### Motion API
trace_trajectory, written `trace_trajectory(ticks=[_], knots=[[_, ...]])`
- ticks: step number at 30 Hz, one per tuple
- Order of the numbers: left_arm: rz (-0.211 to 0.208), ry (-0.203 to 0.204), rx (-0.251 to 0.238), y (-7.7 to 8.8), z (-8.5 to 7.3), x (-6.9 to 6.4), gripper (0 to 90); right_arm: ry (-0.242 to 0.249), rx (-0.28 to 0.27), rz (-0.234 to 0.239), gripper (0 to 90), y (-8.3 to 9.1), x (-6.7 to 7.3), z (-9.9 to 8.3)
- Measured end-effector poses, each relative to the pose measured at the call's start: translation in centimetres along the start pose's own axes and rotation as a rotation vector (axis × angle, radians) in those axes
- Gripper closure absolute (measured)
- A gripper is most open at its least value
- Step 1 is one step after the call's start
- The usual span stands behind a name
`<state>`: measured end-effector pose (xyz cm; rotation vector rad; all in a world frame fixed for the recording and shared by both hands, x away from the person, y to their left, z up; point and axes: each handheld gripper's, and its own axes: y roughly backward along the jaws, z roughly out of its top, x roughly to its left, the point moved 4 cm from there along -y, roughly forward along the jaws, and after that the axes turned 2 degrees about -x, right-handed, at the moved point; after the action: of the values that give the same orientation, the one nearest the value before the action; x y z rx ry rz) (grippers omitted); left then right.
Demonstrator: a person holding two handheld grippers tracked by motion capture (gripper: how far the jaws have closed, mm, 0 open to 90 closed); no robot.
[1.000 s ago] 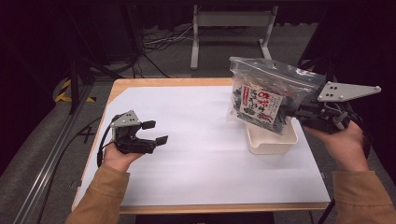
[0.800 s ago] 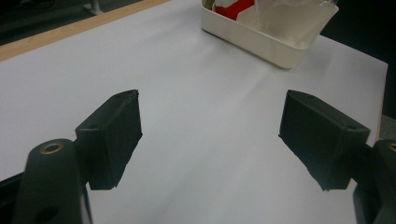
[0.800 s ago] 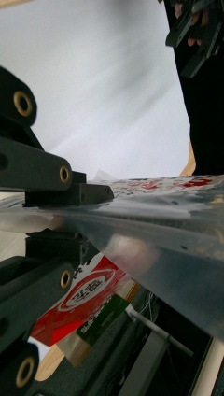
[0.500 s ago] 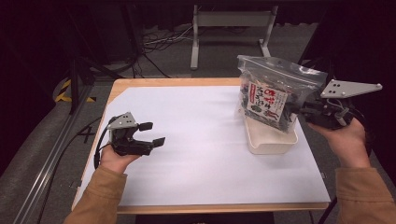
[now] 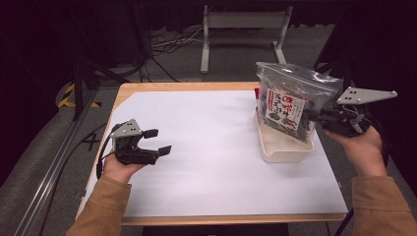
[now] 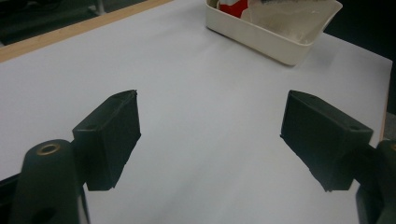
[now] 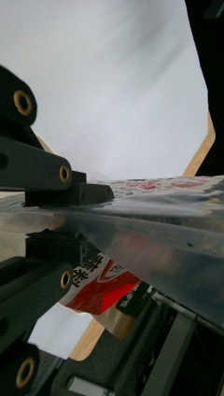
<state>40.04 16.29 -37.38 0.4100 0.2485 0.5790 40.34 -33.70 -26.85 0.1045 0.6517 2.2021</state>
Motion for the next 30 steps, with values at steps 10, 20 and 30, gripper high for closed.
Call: trace_trajectory(ticks=[10,20,30], knots=[[0.001,0.005,0.009,-0.1,-0.2,0.0,19.9,-0.007,0.02,-0.031,78.1,-0.4,-0.4,-0.9],[0.001,0.007,0.016,-0.1,-0.3,0.1,19.8,-0.026,0.051,-0.027,78.0,-1.4,-0.4,-1.7],[0.002,0.011,0.015,-0.1,-0.4,0.1,19.7,-0.035,0.098,-0.023,78.2,-2.5,-0.2,-2.5]])
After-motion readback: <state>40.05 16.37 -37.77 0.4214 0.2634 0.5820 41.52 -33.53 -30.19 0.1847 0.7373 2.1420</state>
